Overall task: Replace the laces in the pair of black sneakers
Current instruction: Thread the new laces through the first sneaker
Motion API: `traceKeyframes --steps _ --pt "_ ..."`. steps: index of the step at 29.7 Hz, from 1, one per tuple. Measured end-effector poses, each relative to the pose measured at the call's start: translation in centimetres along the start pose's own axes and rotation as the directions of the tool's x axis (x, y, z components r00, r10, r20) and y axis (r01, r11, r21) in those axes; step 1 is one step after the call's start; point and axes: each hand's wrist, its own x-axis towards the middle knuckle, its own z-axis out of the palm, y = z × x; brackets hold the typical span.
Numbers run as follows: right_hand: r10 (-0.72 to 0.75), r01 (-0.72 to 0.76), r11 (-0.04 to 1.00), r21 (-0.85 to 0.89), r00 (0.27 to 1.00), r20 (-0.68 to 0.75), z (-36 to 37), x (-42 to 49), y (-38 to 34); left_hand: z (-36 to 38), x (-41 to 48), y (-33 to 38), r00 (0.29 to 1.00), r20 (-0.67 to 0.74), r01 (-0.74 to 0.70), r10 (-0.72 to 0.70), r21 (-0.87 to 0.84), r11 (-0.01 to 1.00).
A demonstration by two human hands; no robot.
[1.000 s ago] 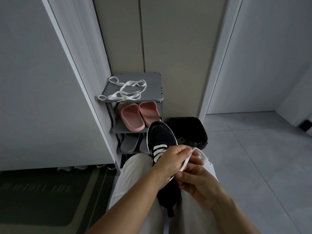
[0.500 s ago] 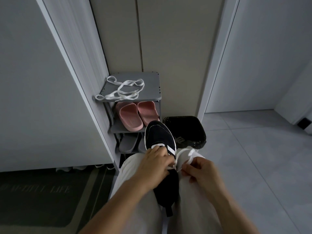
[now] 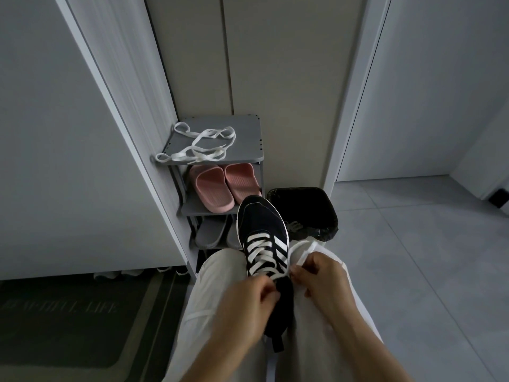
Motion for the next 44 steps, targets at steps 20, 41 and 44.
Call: traceKeyframes --steps 20,41,44 --pt "-0.111 0.113 0.987 -0.112 0.994 0.026 -0.6 0.0 0.4 2.0 -0.2 2.4 0.872 0.189 0.337 -0.452 -0.902 0.272" --pt "-0.220 0.222 0.964 -0.146 0.975 0.030 -0.5 -0.9 0.2 2.3 -0.3 1.7 0.903 0.180 0.328 -0.389 -0.875 0.357" --pt "-0.197 0.210 0.961 -0.180 0.976 0.088 -0.3 -0.6 0.0 2.8 0.0 1.2 0.928 0.118 0.298 -0.352 -0.803 0.516"
